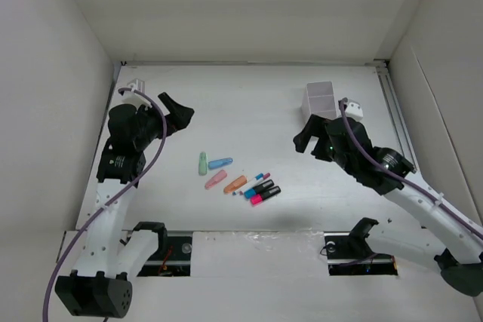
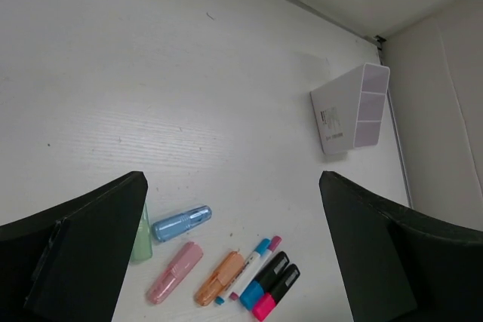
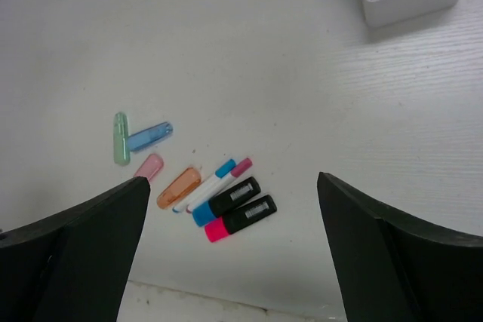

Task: Sort the stationery into containers
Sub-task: Pick up the pen from the center of the board.

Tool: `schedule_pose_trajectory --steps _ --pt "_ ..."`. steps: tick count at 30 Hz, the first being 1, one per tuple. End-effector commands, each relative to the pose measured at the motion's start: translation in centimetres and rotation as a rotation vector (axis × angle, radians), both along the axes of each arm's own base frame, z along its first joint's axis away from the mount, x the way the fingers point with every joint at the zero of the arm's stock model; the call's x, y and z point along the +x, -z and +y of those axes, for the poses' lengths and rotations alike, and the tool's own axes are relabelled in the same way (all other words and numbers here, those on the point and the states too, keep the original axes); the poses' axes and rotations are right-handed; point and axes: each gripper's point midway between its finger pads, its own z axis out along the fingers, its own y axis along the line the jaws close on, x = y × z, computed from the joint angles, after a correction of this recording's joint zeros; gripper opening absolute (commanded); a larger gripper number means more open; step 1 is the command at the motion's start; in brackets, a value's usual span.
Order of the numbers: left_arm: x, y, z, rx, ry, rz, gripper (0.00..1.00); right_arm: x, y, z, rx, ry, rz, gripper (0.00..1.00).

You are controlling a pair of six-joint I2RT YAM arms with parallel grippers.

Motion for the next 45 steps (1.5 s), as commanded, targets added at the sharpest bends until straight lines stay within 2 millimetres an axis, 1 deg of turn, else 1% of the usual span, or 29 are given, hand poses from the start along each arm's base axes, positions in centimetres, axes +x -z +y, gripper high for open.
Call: schedule_pose_trajectory --steps 1,3,5,6,7,9,10,12,13,14,15,16,17,18,19,20,21,23,24,26,27,28,30,31,33,34,38,41,45 --pt "-0.6 -0.8 -0.7 -0.027 0.037 -0.034 1.00 0.4 0.6 2.8 -0.002 -0.109 0.000 0.98" --pt "-1.4 -0.2 -0.7 -0.027 0.037 -0.025 0.98 0.2 1.6 4.9 -0.007 -0.179 0.028 0.77" --pt "-1.9 1.4 0.3 -0.001 -0.011 0.006 0.98 0.4 1.4 6.4 0.015 -0.209 0.011 0.42" --pt "-2.6 1.4 0.6 0.012 -0.023 -0.002 0.96 0.3 1.5 7.3 0.025 -0.237 0.018 0.33" --pt "-3.4 2.4 0.9 0.020 -0.036 0.037 0.83 0.2 2.5 8.3 0.014 -0.262 0.041 0.21" --pt "-4.1 3.5 2.5 0.055 -0.125 0.072 0.67 0.3 3.5 9.6 0.011 -0.290 0.064 0.04" --pt "-5.1 4.0 3.2 0.050 -0.169 0.103 0.57 0.5 4.1 10.9 0.004 -0.316 0.085 0.00" --pt "-5.8 4.5 4.7 0.053 -0.267 0.131 0.36 0.5 4.8 12.9 0.017 -0.364 0.109 0.00" --pt "-6.2 4.7 4.9 0.050 -0.283 0.141 0.30 0.9 4.0 14.4 0.034 -0.397 0.088 0.01" --pt "-6.7 3.7 5.1 0.026 -0.310 0.137 0.28 1.0 6.0 15.8 -0.006 -0.427 0.130 0.05" --pt "-6.9 3.3 6.1 0.031 -0.367 0.141 0.28 1.2 6.3 16.8 -0.015 -0.438 0.140 0.14" --pt "-7.1 2.9 6.5 0.027 -0.398 0.145 0.28 1.3 6.7 18.0 -0.035 -0.442 0.137 0.36" --pt "-7.7 2.9 7.0 0.030 -0.428 0.170 0.28 2.2 7.5 19.5 -0.071 -0.445 0.147 0.45" --pt "-8.0 1.1 7.5 0.009 -0.464 0.142 0.28 2.5 8.0 20.5 -0.085 -0.447 0.150 0.51" --pt "-8.2 1.0 8.3 0.031 -0.508 0.152 0.36 3.0 9.2 22.2 -0.119 -0.464 0.174 0.53" --pt "-8.1 0.3 8.3 0.027 -0.509 0.140 0.40 3.4 7.6 22.7 -0.100 -0.465 0.153 0.53" --pt "-8.2 -0.8 8.5 0.026 -0.519 0.126 0.43 3.8 10.4 23.8 -0.162 -0.474 0.189 0.53" --pt "-8.3 -1.7 8.5 0.014 -0.522 0.116 0.43 4.4 11.7 25.0 -0.217 -0.475 0.206 0.53" --pt "-8.3 -1.6 8.5 0.020 -0.522 0.132 0.43 5.6 12.0 26.8 -0.213 -0.475 0.202 0.53" --pt "-8.3 -2.1 8.2 0.001 -0.510 0.123 0.43 6.2 12.5 28.4 -0.232 -0.488 0.195 0.49" --pt "-8.7 -2.2 8.2 -0.011 -0.513 0.118 0.43 6.3 11.5 29.8 -0.221 -0.500 0.182 0.49" --pt "-8.9 -2.4 8.2 -0.014 -0.513 0.110 0.43 6.4 13.9 30.4 -0.271 -0.504 0.207 0.48" --pt "-9.3 -3.6 8.0 -0.028 -0.504 0.077 0.43 6.3 15.0 31.1 -0.303 -0.506 0.228 0.48" --pt "-9.4 -3.3 8.1 -0.016 -0.501 0.086 0.43 7.1 15.5 32.0 -0.302 -0.499 0.218 0.50" --pt "-9.7 -4.3 8.1 -0.010 -0.496 0.065 0.44 7.0 16.1 32.6 -0.317 -0.501 0.222 0.51" --pt "-9.8 -4.1 8.0 -0.010 -0.488 0.074 0.44 7.3 15.7 32.9 -0.315 -0.494 0.211 0.51" --pt "-10.2 -4.8 7.9 -0.010 -0.475 0.051 0.44 6.9 18.7 33.5 -0.354 -0.510 0.255 0.51" --pt "-10.4 -5.0 7.4 -0.020 -0.452 0.044 0.44 6.0 19.1 34.3 -0.356 -0.523 0.259 0.51" --pt "-10.4 -5.0 7.1 -0.026 -0.433 0.046 0.44 5.6 21.1 34.2 -0.385 -0.505 0.284 0.51"
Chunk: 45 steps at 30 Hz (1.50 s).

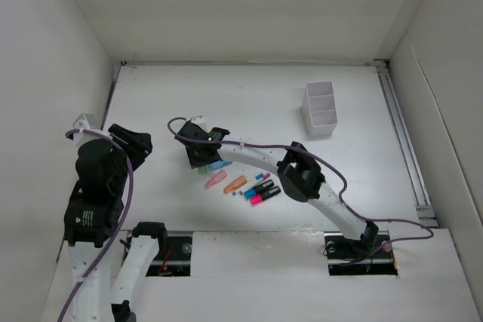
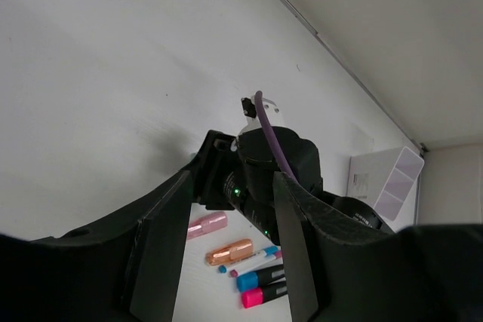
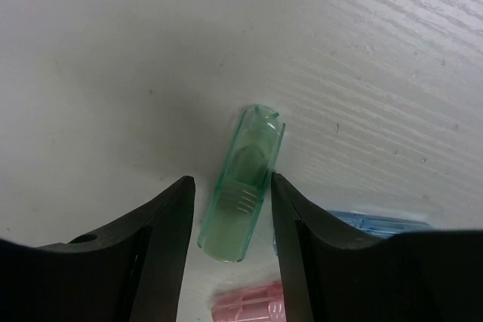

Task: Sort the stationery into containers
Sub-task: Pick up the pen from the center of the board, then place the pen in the storage box.

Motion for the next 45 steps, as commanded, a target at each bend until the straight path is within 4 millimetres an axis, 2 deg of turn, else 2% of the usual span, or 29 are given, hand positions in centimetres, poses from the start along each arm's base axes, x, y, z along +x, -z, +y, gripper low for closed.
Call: schedule_pose_trajectory --steps 1,5,6,9,10,13,14,15,16,17,18,20,21,22,23,24,25,27,28,30,31,32,33,34,35,38,39,43,45 --pt "-0.6 -1.5 -0.4 -0.001 0.029 -0.047 0.44 -0.6 -0.3 0.6 -0.006 0.010 -0.009 0.50" --pt "-0.9 -1.5 -0.4 -0.001 0.029 -0.047 0.44 -0.4 0.3 0.6 -0.012 0.023 -0.010 0.43" --pt "-0.9 -1.5 -0.4 -0.001 0.029 -0.047 0.44 -0.5 0.9 0.5 -0.021 0.023 -0.005 0.36" --pt "-1.1 -1.1 -0.2 0.003 0.019 -0.038 0.44 -0.3 0.1 1.1 0.008 0.039 -0.010 0.19" --pt "-1.1 -1.0 -0.1 0.012 0.022 -0.038 0.44 -0.1 -0.1 1.6 0.033 0.050 -0.015 0.16" --pt "-0.9 -0.1 -0.2 0.013 0.022 -0.024 0.44 1.3 -5.0 2.4 0.139 0.066 -0.077 0.11" --pt "-0.7 0.0 -0.2 0.013 0.022 -0.027 0.44 2.1 -8.2 2.3 0.199 0.087 -0.102 0.11" --pt "-0.6 0.8 -0.4 0.009 0.035 -0.007 0.44 2.9 -10.1 2.0 0.245 0.110 -0.109 0.09" --pt "-0.3 0.8 -0.8 -0.006 0.048 -0.016 0.44 3.8 -11.6 1.4 0.275 0.123 -0.115 0.09" --pt "-0.1 0.9 -1.0 -0.010 0.056 -0.018 0.44 6.2 -12.9 -0.5 0.300 0.182 -0.128 0.09" --pt "0.3 1.2 -1.2 -0.014 0.066 -0.025 0.44 7.3 -16.6 -1.9 0.364 0.217 -0.162 0.09" --pt "1.0 1.8 -2.3 -0.026 0.129 -0.025 0.44 9.9 -19.7 -5.2 0.408 0.285 -0.214 0.09" --pt "1.7 2.1 -2.7 -0.035 0.150 -0.023 0.44 12.1 -21.7 -9.4 0.427 0.371 -0.247 0.09" --pt "1.9 3.5 -3.2 -0.043 0.171 0.003 0.44 13.3 -22.7 -11.7 0.433 0.416 -0.273 0.09" --pt "2.2 4.1 -4.1 -0.063 0.219 0.013 0.44 14.5 -23.5 -14.3 0.438 0.480 -0.303 0.09" --pt "2.4 4.6 -4.4 -0.070 0.236 0.016 0.44 16.9 -23.0 -18.7 0.424 0.565 -0.321 0.09" --pt "2.7 4.9 -4.6 -0.074 0.247 0.010 0.45 17.5 -25.0 -21.5 0.454 0.621 -0.358 0.09" --pt "2.9 6.4 -4.9 -0.080 0.259 0.032 0.48 19.3 -25.2 -26.1 0.455 0.719 -0.377 0.09" --pt "3.0 6.7 -5.0 -0.074 0.271 0.035 0.48 20.9 -24.8 -30.0 0.435 0.795 -0.391 0.09" --pt "3.0 8.0 -5.6 -0.075 0.307 0.053 0.53 22.1 -24.8 -34.0 0.415 0.902 -0.417 0.08" --pt "3.0 8.4 -5.8 -0.080 0.318 0.054 0.54 22.9 -25.2 -37.0 0.404 0.963 -0.446 0.08" --pt "3.0 9.3 -5.8 -0.073 0.320 0.075 0.54 23.6 -24.0 -38.3 0.379 1.004 -0.435 0.07" --pt "3.1 9.5 -5.8 -0.073 0.320 0.075 0.55 24.1 -23.8 -39.4 0.369 1.031 -0.445 0.07" --pt "3.0 9.5 -6.0 -0.077 0.329 0.075 0.55 24.4 -23.0 -41.5 0.335 1.077 -0.446 0.07" --pt "3.0 10.1 -5.9 -0.068 0.333 0.087 0.55 25.2 -22.8 -41.9 0.341 1.095 -0.447 0.07" --pt "3.2 10.5 -5.9 -0.070 0.332 0.107 0.55 25.7 -21.5 -44.1 0.260 1.160 -0.453 0.06" --pt "3.2 10.3 -6.2 -0.068 0.343 0.095 0.55 25.7 -20.4 -44.5 0.222 1.176 -0.445 0.04" --pt "3.5 10.6 -6.5 -0.061 0.357 0.119 0.55 25.6 -19.7 -45.5 0.171 1.212 -0.464 0.04" --pt "3.7 10.4 -6.5 -0.061 0.357 0.118 0.55 25.2 -18.4 -45.7 0.144 1.217 -0.450 0.03"
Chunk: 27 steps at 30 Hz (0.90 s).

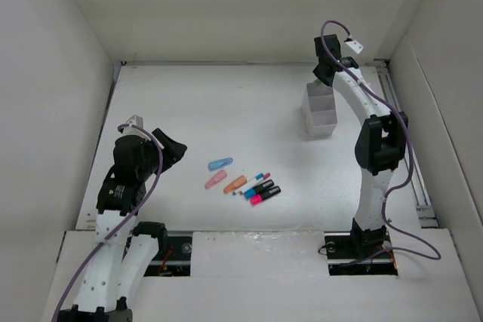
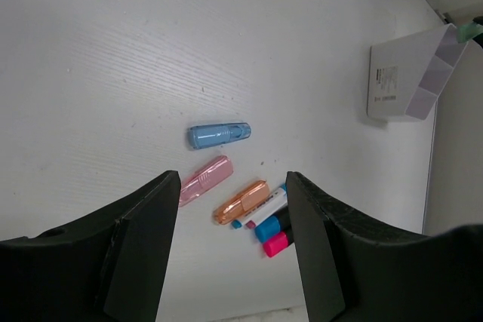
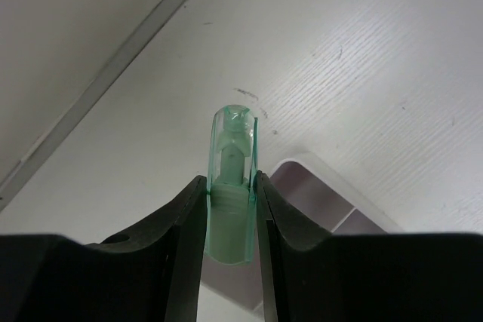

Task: Sort the stationery into containers
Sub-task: Place the pen in the storage box.

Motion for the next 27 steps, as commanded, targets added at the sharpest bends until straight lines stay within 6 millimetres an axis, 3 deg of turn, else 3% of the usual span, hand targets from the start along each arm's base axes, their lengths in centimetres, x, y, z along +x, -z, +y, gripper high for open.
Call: schedule_pose_trajectory --steps 1,6,16,20,27 --pt "0.8 -1.9 -0.7 0.002 0.040 -0.067 0.55 -0.4 -2.9 -1.4 -0.037 0.069 -0.069 0.03" --pt "1.0 -1.3 -0.6 0.013 0.033 -0.047 0.55 -1.4 -1.1 -0.8 -0.039 0.079 -0.055 0.01" --pt "1.1 -1.5 -0.9 0.013 0.043 -0.047 0.55 -1.6 -0.8 0.8 -0.021 0.102 -0.068 0.05" --pt "1.1 -1.5 -0.9 0.013 0.043 -0.047 0.55 -2.0 -1.7 1.1 -0.020 0.139 -0.104 0.19" --pt "1.0 -1.3 -0.8 0.014 0.043 -0.038 0.55 -2.9 -0.4 2.1 0.014 0.147 -0.088 0.38"
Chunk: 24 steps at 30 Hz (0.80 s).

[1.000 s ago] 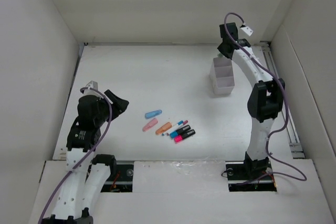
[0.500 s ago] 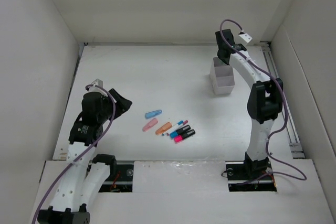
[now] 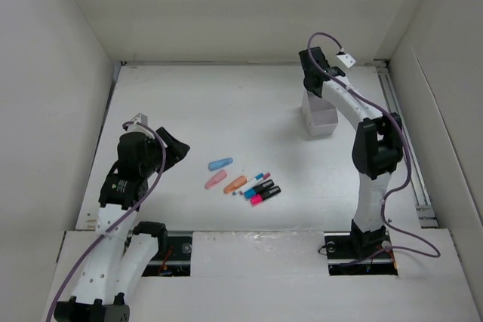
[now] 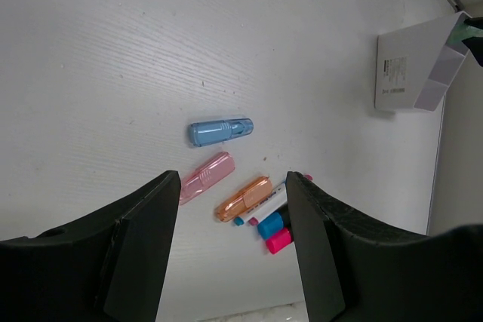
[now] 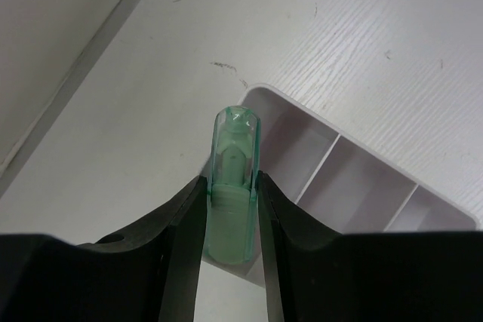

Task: Sort the stationery into containers
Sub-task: Place the pen in the storage box.

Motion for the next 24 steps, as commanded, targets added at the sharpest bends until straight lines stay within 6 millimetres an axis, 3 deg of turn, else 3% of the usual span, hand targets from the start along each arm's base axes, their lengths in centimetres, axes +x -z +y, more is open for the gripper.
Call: schedule_pose_trajectory --steps 1,8,9,10,14,15,16,17,19,21,22,24 --pt "0.6 -2.0 -0.1 0.004 0.009 -0.066 0.55 -0.4 -2.5 0.2 0.032 0.034 -0.072 0.38" --pt "0.6 -2.1 -0.1 -0.005 0.004 -0.072 0.55 -2.2 -5.2 0.1 0.051 0.025 -0.126 0.44" --pt "0.6 -2.1 -0.1 -0.005 0.004 -0.072 0.55 -2.3 -6.4 0.1 0.055 0.020 -0.152 0.44" --pt "0.6 -2.1 -0.1 -0.005 0.004 -0.072 0.55 -2.4 -5.8 0.3 0.053 0.003 -0.131 0.44" --pt "0.9 -2.7 0.0 -0.002 -0.004 -0.084 0.55 -3.3 -7.4 0.5 0.075 -0.023 -0.151 0.44" --pt "0.9 -2.7 0.0 -0.002 -0.004 -0.084 0.55 -3.8 -6.8 0.5 0.074 -0.038 -0.133 0.42" --pt "1.0 -3.1 0.1 0.001 -0.012 -0.093 0.55 -4.6 -7.6 1.1 0.073 -0.080 -0.132 0.37" --pt "1.0 -3.1 0.2 0.002 -0.012 -0.093 0.55 -5.0 -7.7 3.4 0.105 -0.162 -0.133 0.18" --pt "0.8 -3.1 0.4 0.009 -0.022 -0.084 0.55 -7.1 -7.1 6.5 0.136 -0.299 -0.094 0.03" --pt "0.7 -2.6 0.9 0.027 -0.048 -0.066 0.53 -9.8 -5.6 10.7 0.161 -0.488 -0.019 0.00" --pt "0.5 -2.3 1.1 0.037 -0.057 -0.039 0.53 -12.4 -3.5 13.7 0.168 -0.595 0.046 0.00" --pt "0.2 -1.6 1.8 0.068 -0.081 -0.014 0.53 -15.5 -2.0 17.2 0.191 -0.741 0.111 0.00"
